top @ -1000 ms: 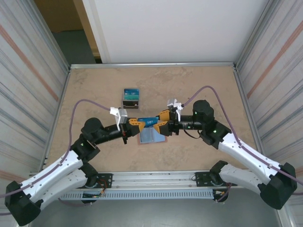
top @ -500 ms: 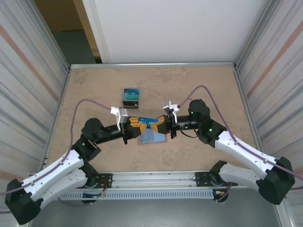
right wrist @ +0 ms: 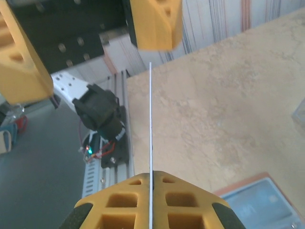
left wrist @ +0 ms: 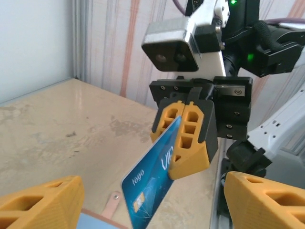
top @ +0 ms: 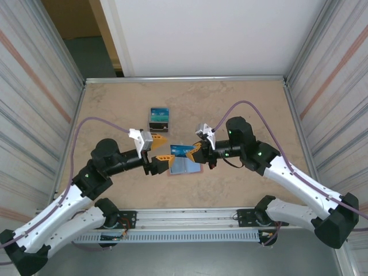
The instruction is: Take the credit cards out of the card holder
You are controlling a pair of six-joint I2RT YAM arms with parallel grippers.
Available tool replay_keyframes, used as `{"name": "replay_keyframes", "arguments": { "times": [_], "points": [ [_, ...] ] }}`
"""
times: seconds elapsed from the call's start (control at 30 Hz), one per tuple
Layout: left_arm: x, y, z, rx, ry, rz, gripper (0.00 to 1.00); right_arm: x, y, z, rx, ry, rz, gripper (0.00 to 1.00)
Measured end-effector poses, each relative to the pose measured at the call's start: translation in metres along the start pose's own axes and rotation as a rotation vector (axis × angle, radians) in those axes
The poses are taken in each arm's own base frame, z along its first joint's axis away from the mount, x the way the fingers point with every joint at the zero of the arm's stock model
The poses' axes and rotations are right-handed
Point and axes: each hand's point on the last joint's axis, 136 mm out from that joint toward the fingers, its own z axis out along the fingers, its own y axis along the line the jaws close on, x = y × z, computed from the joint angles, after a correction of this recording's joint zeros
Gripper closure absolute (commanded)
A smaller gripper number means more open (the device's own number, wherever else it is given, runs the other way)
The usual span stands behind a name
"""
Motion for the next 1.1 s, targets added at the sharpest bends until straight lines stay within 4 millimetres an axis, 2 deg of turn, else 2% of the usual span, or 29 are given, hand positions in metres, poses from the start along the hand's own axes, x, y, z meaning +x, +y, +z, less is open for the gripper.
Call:
{"name": "replay_keyframes", "arguments": {
  "times": [0.2, 0.47, 0.7, 0.77, 0.87, 0.9, 0.97, 1.03, 1.1],
  "points": [
    [0.007, 0.006, 0.006, -0.019, 0.144, 0.104, 0.3, 0.015, -0.005, 0.002, 0.02, 0.072, -0.003, 1.0],
    [0.046, 0.01, 0.031, 0.085, 0.37, 0.141, 0.36, 0.025, -0.008, 0.004, 0.015, 0.125, 0.005, 1.0],
    [0.052, 0.017, 0.049, 0.162, 0.437, 0.111, 0.54, 0.025, -0.006, 0.004, 0.007, 0.141, -0.004, 1.0],
    [0.052, 0.015, 0.052, 0.2, 0.449, 0.105, 0.65, 0.025, -0.007, 0.004, 0.01, 0.142, -0.002, 1.0],
    [0.053, 0.007, 0.054, 0.267, 0.459, 0.103, 0.96, 0.027, -0.009, 0.005, 0.013, 0.149, 0.002, 1.0],
    [0.054, 0.003, 0.053, 0.294, 0.461, 0.102, 1.0, 0.027, -0.011, 0.006, 0.024, 0.151, 0.003, 1.0],
    [0.055, 0.001, 0.053, 0.315, 0.462, 0.114, 1.0, 0.028, -0.014, 0.006, 0.036, 0.156, 0.007, 0.85],
    [0.054, 0.0, 0.053, 0.322, 0.46, 0.129, 1.0, 0.028, -0.015, 0.006, 0.044, 0.156, 0.008, 0.57],
    [0.055, 0.004, 0.054, 0.308, 0.461, 0.161, 1.0, 0.028, -0.017, 0.005, 0.053, 0.154, 0.01, 0.48]
  ]
}}
